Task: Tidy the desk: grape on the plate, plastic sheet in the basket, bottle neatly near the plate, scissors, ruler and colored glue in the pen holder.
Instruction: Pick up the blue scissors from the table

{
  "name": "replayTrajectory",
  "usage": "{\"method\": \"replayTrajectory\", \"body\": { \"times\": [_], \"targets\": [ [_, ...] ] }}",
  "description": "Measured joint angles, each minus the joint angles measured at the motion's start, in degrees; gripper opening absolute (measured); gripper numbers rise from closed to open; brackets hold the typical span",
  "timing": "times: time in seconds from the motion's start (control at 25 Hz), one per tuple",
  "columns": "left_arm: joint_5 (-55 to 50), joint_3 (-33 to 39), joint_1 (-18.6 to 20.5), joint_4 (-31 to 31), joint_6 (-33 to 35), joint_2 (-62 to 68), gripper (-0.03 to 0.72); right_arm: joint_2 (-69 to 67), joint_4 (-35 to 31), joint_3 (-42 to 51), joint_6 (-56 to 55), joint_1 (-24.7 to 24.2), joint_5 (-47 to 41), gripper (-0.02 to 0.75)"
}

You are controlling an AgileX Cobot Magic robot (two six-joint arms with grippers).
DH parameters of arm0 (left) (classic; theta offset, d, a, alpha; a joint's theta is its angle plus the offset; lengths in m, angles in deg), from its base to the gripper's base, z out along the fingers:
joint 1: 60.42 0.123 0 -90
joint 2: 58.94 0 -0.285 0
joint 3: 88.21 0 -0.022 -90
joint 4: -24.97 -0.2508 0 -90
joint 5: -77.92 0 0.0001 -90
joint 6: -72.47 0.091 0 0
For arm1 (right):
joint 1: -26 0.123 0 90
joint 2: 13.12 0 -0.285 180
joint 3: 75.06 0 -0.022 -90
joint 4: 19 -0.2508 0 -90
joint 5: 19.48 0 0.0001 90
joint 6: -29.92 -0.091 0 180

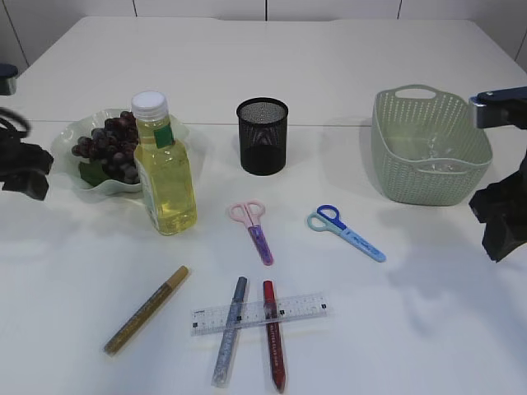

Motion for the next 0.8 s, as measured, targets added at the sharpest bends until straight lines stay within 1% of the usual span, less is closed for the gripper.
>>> {"method": "replayTrajectory", "body": {
  "times": [0.04, 0.12, 0.2, 0.36, 0.52, 0.68, 0.8],
  "targets": [
    [-1.7, -0.1, 0.0, 2.6, 2.3, -0.3, 0.522, 0.0, 0.0, 0.0, 0.0, 0.0, 0.0, 0.476],
    [-4.3, -0.2, 0.0, 5.9, 6.1, -0.8, 0.522, 0.0, 0.0, 0.0, 0.0, 0.0, 0.0, 0.476],
    [-6.3, -0.2, 0.0, 7.4, 8.0, -2.2, 0.522, 0.0, 0.0, 0.0, 0.0, 0.0, -0.2, 0.476],
    [-9.9, -0.2, 0.0, 8.9, 9.2, -6.4, 0.505, 0.0, 0.0, 0.0, 0.0, 0.0, -0.7, 0.476],
    [-12.3, -0.3, 0.0, 9.7, 9.4, -11.0, 0.48, 0.0, -1.4, 0.0, 0.0, 0.0, -1.0, 0.476],
    [-15.4, -0.3, 0.0, 10.0, 10.8, -13.7, 0.477, 0.0, -3.3, -0.8, 0.0, 0.1, -2.3, 0.476],
    [-17.5, -0.3, 0.0, 10.3, 11.4, -14.1, 0.477, 0.0, -3.2, -2.4, 0.0, 1.5, -2.8, 0.476]
  ]
}}
